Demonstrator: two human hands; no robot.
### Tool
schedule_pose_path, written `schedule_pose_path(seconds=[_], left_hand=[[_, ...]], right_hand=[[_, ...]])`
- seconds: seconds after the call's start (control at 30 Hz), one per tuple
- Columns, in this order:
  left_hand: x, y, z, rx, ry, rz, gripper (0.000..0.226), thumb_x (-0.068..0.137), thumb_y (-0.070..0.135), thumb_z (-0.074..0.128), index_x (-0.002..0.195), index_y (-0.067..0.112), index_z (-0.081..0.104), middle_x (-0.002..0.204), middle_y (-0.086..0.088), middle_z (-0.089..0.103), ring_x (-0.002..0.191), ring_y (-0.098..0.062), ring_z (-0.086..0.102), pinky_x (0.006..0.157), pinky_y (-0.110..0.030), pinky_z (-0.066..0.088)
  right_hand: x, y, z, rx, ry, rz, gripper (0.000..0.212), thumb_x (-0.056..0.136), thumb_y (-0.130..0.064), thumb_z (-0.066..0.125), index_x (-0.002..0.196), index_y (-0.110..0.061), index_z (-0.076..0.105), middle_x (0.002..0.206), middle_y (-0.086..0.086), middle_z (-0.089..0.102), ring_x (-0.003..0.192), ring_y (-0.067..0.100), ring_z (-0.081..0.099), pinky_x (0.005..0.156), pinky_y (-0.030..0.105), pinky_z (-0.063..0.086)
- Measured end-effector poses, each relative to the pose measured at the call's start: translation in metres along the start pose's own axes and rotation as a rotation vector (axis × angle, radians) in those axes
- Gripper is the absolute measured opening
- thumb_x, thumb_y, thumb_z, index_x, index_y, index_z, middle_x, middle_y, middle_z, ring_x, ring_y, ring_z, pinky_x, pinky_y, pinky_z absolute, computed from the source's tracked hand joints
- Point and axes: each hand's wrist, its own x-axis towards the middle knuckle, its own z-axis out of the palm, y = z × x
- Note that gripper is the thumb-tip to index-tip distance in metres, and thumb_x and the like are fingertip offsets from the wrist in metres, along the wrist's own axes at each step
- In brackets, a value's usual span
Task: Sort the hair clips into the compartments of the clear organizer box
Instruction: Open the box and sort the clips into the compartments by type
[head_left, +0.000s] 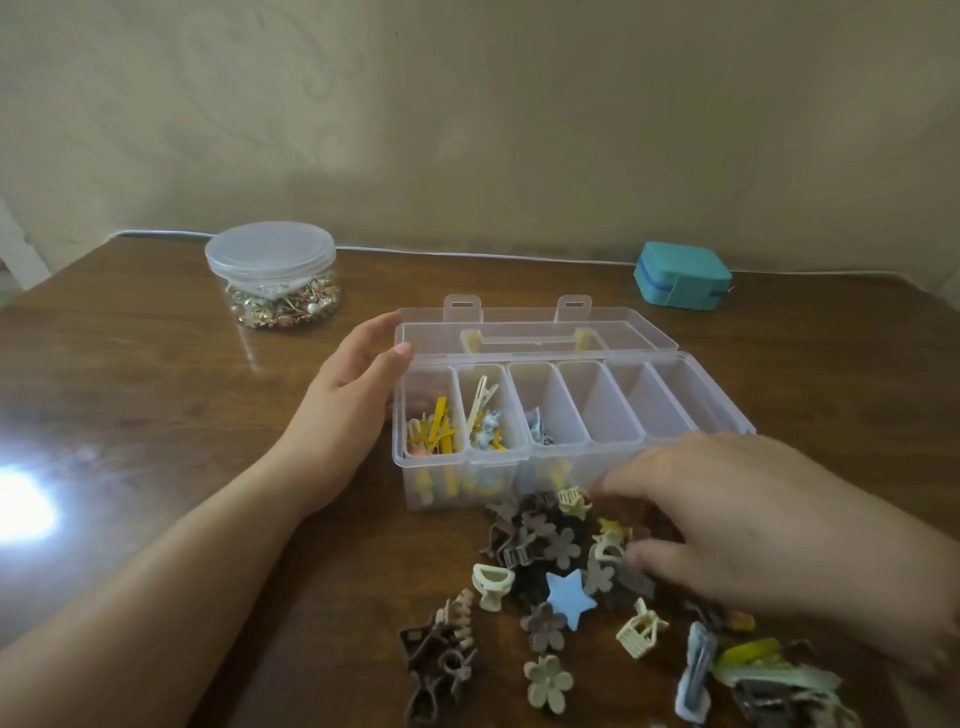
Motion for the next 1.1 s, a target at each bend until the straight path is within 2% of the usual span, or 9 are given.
schedule_pose_path(seconds=[0.1, 0.2, 0.4, 0.5, 0.63, 0.87, 0.97, 1.03, 1.1], left_hand=[[0.000, 0.000, 0.000, -0.010, 0.000, -0.003, 0.040, 0.103, 0.025, 0.048, 0.143, 0.029, 0.050, 0.116, 0.009, 0.070, 0.095, -0.004, 0.073, 0.084, -0.029, 0.055], [0.001, -0.001, 0.000, -0.006, 0.004, 0.002, 0.039, 0.103, 0.025, 0.048, 0.142, 0.029, 0.050, 0.113, 0.012, 0.071, 0.097, -0.004, 0.072, 0.088, -0.030, 0.056], [0.001, -0.001, -0.001, 0.009, -0.005, 0.007, 0.041, 0.103, 0.027, 0.049, 0.144, 0.030, 0.049, 0.116, 0.011, 0.071, 0.101, -0.004, 0.071, 0.092, -0.033, 0.054], [0.001, -0.001, -0.001, 0.015, -0.010, 0.007, 0.041, 0.103, 0.027, 0.048, 0.144, 0.031, 0.049, 0.118, 0.012, 0.070, 0.102, -0.003, 0.070, 0.092, -0.033, 0.054], [0.001, -0.002, -0.002, 0.023, -0.013, 0.009, 0.041, 0.103, 0.027, 0.049, 0.144, 0.031, 0.049, 0.119, 0.012, 0.069, 0.102, -0.003, 0.070, 0.092, -0.033, 0.054], [0.002, -0.002, -0.002, 0.014, -0.010, 0.003, 0.040, 0.103, 0.026, 0.048, 0.143, 0.031, 0.049, 0.121, 0.009, 0.069, 0.102, -0.004, 0.071, 0.090, -0.031, 0.056], [0.001, -0.002, -0.001, 0.005, -0.011, 0.001, 0.039, 0.104, 0.024, 0.047, 0.143, 0.028, 0.049, 0.115, 0.010, 0.070, 0.094, -0.001, 0.072, 0.079, -0.023, 0.058], [0.001, -0.002, -0.001, 0.013, -0.011, 0.007, 0.038, 0.104, 0.023, 0.047, 0.142, 0.027, 0.049, 0.109, 0.012, 0.070, 0.088, 0.003, 0.072, 0.072, -0.016, 0.058], [0.001, -0.001, -0.001, 0.014, -0.011, 0.008, 0.039, 0.104, 0.023, 0.047, 0.143, 0.026, 0.048, 0.107, 0.015, 0.068, 0.085, 0.006, 0.071, 0.068, -0.013, 0.056]], right_hand=[[-0.006, 0.003, -0.009, 0.055, -0.105, -0.001, 0.055, 0.081, -0.054, 0.066, 0.129, -0.049, 0.041, 0.120, -0.027, 0.055, 0.111, 0.001, 0.052, 0.090, 0.028, 0.048], [-0.008, 0.004, -0.011, 0.038, -0.100, -0.020, 0.062, 0.082, -0.048, 0.068, 0.133, -0.053, 0.034, 0.128, -0.031, 0.050, 0.117, -0.001, 0.048, 0.095, 0.027, 0.046], [-0.004, 0.004, -0.004, 0.043, -0.085, -0.063, 0.047, 0.086, -0.040, 0.063, 0.127, -0.050, 0.041, 0.110, -0.026, 0.050, 0.094, -0.001, 0.047, 0.077, 0.021, 0.044], [-0.002, 0.002, -0.001, 0.015, -0.082, -0.055, 0.040, 0.087, -0.046, 0.059, 0.125, -0.047, 0.045, 0.105, -0.022, 0.051, 0.090, 0.002, 0.048, 0.070, 0.021, 0.042], [0.002, -0.001, 0.000, 0.014, -0.106, -0.024, 0.034, 0.081, -0.056, 0.064, 0.109, -0.041, 0.051, 0.083, -0.016, 0.050, 0.073, 0.002, 0.044, 0.057, 0.021, 0.034], [0.000, 0.006, -0.004, 0.147, -0.113, 0.039, 0.028, 0.076, -0.055, 0.071, 0.096, -0.040, 0.059, 0.080, -0.015, 0.062, 0.074, -0.001, 0.056, 0.065, 0.022, 0.048], [-0.009, 0.018, -0.013, 0.359, -0.148, 0.009, 0.018, 0.082, -0.037, 0.073, 0.095, -0.044, 0.063, 0.087, -0.024, 0.065, 0.079, -0.007, 0.061, 0.071, 0.023, 0.055], [-0.013, 0.024, -0.020, 0.606, -0.147, -0.078, 0.023, 0.084, -0.023, 0.071, 0.093, -0.044, 0.066, 0.085, -0.022, 0.070, 0.073, 0.001, 0.068, 0.066, 0.020, 0.056], [-0.012, 0.025, -0.023, 0.746, -0.041, -0.155, 0.018, 0.081, -0.025, 0.071, 0.090, -0.041, 0.068, 0.082, -0.012, 0.073, 0.068, 0.010, 0.071, 0.062, 0.023, 0.058]])
